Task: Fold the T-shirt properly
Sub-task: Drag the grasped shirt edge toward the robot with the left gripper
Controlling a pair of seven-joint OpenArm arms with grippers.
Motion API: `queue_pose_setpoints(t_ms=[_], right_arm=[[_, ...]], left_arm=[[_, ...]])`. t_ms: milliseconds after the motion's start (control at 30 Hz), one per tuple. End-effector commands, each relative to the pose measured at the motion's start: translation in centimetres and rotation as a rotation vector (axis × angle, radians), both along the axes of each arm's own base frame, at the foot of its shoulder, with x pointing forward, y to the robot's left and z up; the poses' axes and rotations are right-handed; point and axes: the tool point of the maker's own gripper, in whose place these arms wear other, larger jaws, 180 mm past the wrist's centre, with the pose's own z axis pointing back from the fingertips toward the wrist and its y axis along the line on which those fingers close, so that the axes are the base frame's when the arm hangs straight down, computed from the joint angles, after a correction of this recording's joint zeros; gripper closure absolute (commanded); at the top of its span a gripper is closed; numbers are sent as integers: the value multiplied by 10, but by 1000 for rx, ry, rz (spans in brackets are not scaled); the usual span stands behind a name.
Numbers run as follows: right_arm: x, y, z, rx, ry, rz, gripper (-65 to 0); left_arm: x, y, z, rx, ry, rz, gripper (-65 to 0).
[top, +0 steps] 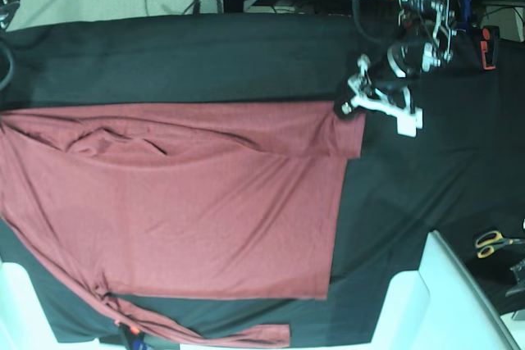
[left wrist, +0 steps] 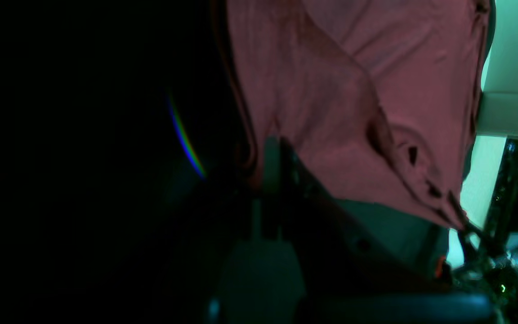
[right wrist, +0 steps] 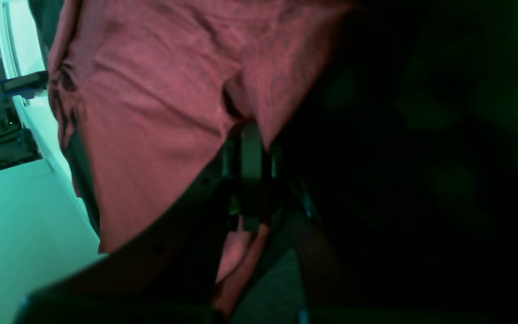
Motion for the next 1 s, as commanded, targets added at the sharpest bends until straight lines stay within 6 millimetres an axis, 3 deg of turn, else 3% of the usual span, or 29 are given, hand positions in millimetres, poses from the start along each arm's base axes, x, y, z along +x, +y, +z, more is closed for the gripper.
queue_pose_setpoints(t_ms=[0, 233, 367, 500, 600, 700, 967], right_arm=[[3, -20, 17, -49, -31, -13, -2], [-14, -20, 8, -54, 11, -5, -2], [-21, -29, 20, -101, 20, 26, -2], [-16, -23, 33, -113, 5, 71, -2], [-23, -22, 35, -121, 22, 97, -2], [-29, -14, 30, -116, 36, 109, -2], [-50, -16, 24, -127, 79, 113, -2]], left_arm=[[7, 3, 14, 4, -51, -3, 0], [-10, 9, 16, 30, -41, -21, 0], [-15, 13, 17, 44, -36, -31, 0], [-22, 14, 21, 57, -37, -43, 0], [-31, 12, 21, 58, -29, -51, 0], [-44, 10, 19, 58, -11, -57, 0], [-64, 14, 20, 80, 16, -80, 0]])
